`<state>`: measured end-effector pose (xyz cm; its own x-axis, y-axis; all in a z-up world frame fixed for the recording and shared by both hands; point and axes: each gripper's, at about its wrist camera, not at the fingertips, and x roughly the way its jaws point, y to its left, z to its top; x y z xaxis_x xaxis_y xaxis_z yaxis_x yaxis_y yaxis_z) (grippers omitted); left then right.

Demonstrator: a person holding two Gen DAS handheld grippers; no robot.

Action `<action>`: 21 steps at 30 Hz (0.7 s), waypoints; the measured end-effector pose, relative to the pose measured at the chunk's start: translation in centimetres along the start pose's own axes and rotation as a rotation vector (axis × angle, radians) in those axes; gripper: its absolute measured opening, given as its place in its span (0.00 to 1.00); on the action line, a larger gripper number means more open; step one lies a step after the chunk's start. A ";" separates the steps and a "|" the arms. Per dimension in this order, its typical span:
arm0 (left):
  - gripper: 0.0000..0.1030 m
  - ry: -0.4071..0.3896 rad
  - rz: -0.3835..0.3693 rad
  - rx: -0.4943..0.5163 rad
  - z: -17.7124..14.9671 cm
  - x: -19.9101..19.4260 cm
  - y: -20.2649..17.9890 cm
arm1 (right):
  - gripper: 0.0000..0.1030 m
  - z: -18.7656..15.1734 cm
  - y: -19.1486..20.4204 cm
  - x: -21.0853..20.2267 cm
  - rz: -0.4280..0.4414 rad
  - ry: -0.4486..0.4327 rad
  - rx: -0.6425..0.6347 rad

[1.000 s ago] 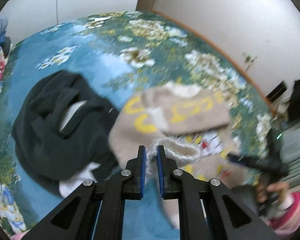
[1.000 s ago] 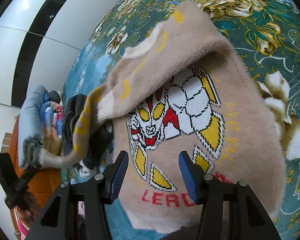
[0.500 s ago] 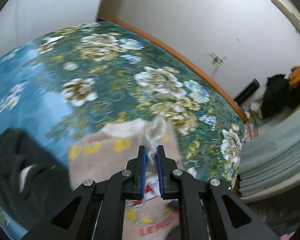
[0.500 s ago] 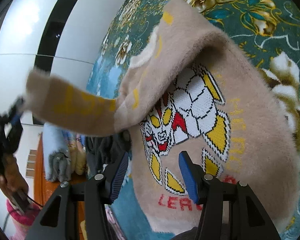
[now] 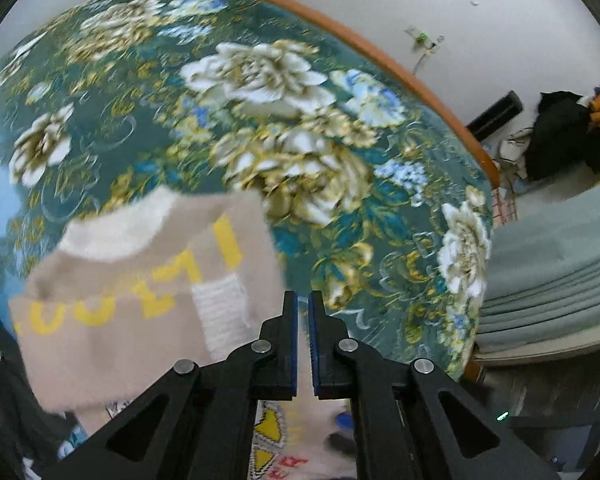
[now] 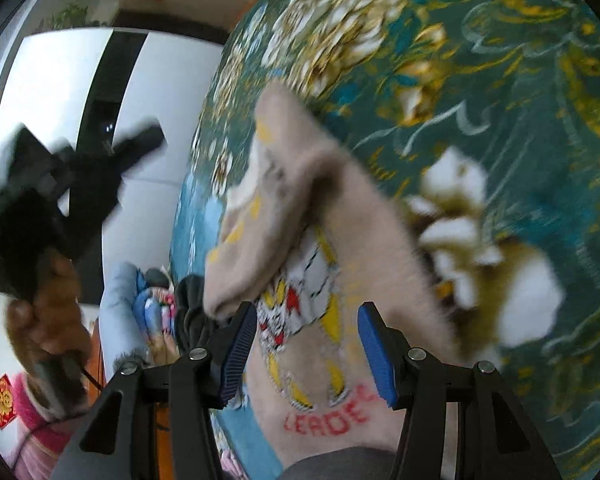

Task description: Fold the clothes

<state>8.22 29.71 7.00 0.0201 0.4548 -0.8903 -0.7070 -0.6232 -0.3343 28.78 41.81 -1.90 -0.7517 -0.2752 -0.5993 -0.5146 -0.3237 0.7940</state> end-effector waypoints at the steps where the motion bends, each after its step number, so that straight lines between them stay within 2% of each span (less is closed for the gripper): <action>1: 0.05 -0.003 0.052 0.007 -0.7 -0.1 0.6 | 0.58 0.5 0.0 0.0 0.002 -0.005 -0.003; 4: 0.06 -0.015 0.187 0.025 -2.6 -0.8 2.4 | 0.59 1.8 1.5 1.0 0.021 0.002 -0.052; 7: 0.20 -0.033 0.318 0.017 -4.9 -2.2 5.0 | 0.59 3.4 3.3 3.2 0.027 0.025 -0.110; 8: 0.27 -0.041 0.360 0.005 -5.8 -2.8 6.0 | 0.59 3.9 3.6 3.9 0.020 0.033 -0.112; 10: 0.32 -0.066 0.414 -0.043 -7.7 -3.8 8.1 | 0.59 4.8 3.8 5.7 0.005 0.049 -0.110; 14: 0.32 -0.111 0.455 -0.169 -11.6 -5.2 12.1 | 0.59 5.6 4.3 8.7 -0.033 0.086 -0.111; 17: 0.32 -0.058 0.486 -0.247 -14.4 -4.9 14.9 | 0.58 5.7 4.7 9.4 -0.015 0.082 -0.103; 21: 0.32 -0.028 0.483 -0.350 -17.1 -4.7 17.9 | 0.58 5.7 6.2 9.9 0.006 0.069 -0.152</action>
<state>7.56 5.58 -0.01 -0.2674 0.0813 -0.9602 -0.3562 -0.9342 0.0201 15.80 42.23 -2.37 -0.7218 -0.3373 -0.6043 -0.4379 -0.4536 0.7762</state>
